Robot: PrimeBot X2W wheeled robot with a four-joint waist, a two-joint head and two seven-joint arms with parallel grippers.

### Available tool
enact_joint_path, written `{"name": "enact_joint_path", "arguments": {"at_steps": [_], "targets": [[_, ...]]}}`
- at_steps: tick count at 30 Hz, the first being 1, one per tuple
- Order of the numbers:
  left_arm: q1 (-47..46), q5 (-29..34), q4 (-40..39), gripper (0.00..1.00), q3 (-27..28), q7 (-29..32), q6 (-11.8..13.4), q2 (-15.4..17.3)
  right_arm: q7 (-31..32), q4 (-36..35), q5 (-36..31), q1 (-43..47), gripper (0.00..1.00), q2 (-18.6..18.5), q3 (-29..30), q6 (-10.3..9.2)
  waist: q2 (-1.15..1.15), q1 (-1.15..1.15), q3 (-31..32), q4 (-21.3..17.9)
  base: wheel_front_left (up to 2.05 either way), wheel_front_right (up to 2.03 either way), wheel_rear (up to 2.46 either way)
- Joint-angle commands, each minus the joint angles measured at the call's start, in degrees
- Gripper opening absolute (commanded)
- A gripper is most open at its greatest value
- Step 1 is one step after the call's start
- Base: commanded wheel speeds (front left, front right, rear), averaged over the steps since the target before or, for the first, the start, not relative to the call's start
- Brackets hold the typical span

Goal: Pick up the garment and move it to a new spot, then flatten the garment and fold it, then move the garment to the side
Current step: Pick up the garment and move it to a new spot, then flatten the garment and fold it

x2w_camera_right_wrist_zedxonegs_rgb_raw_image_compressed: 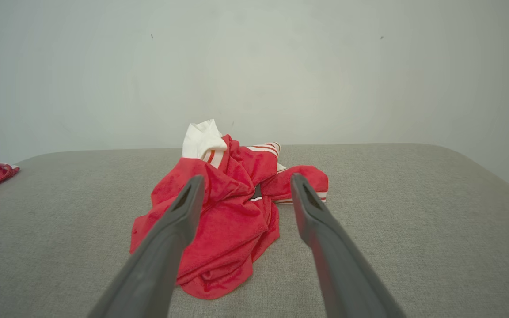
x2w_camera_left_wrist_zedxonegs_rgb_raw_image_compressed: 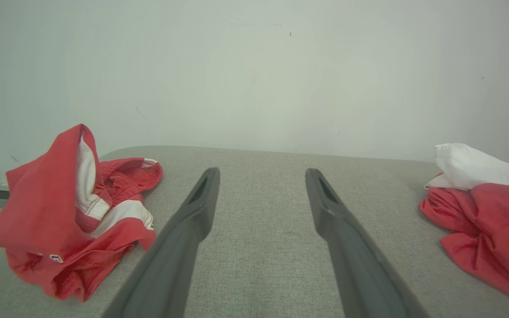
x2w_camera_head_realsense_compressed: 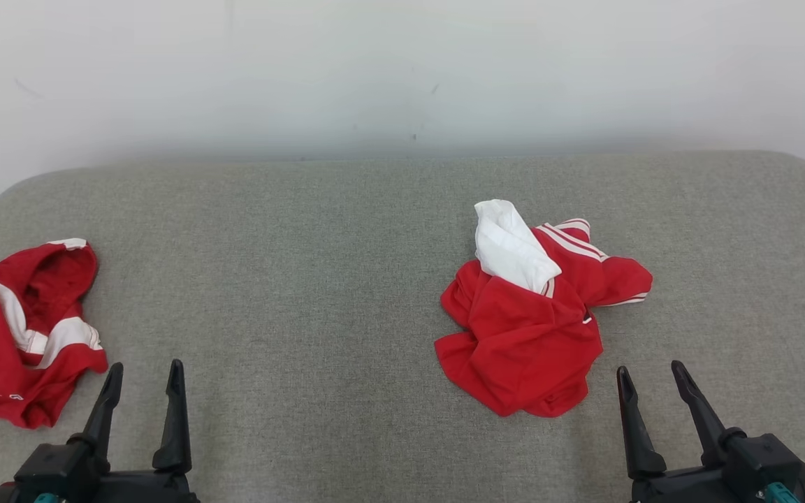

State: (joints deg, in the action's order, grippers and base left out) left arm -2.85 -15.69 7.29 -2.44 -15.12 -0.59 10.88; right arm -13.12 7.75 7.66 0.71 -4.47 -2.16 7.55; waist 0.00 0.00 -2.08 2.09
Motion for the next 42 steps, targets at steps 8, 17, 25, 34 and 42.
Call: {"name": "enact_joint_path", "arguments": {"at_steps": [8, 17, 25, 34, 42], "targets": [[1.1, 1.4, 0.7, 1.00, 1.6, 0.0, -1.1, -0.9, -0.6, 0.9, 0.2, 0.6, 1.00, 0.4, 0.1, -0.13, 0.00, 0.00, 0.2, -0.1, 0.00, 0.00, 0.00], [1.3, 2.5, 1.1, 1.00, 2.7, 0.0, -1.8, -1.7, -0.8, 1.5, 0.3, 0.6, 1.00, 0.5, 0.0, -0.13, 0.00, 0.00, 0.5, -0.3, 0.00, 0.00, 0.00], [1.5, 3.1, 1.5, 1.00, 3.3, 0.0, -2.3, -2.3, -0.9, 1.7, 0.3, 0.9, 1.00, 0.5, 0.1, -0.13, 0.00, 0.00, 0.9, -0.2, 0.00, 0.00, 0.00], [-0.1, 3.9, 1.8, 1.00, 3.1, 0.0, -3.3, -3.2, -0.7, 1.5, 0.3, 0.5, 1.00, 0.4, 0.0, -0.13, 0.00, 0.00, 0.4, 0.0, 0.00, 0.00, 0.00], [-16.4, 3.6, 3.7, 1.00, -1.7, 0.0, -5.6, -3.7, -1.0, 2.4, 0.5, -2.7, 1.00, 0.7, -2.3, -0.13, 0.00, 0.00, -3.9, -3.0, 0.00, 0.00, 0.00]]}}
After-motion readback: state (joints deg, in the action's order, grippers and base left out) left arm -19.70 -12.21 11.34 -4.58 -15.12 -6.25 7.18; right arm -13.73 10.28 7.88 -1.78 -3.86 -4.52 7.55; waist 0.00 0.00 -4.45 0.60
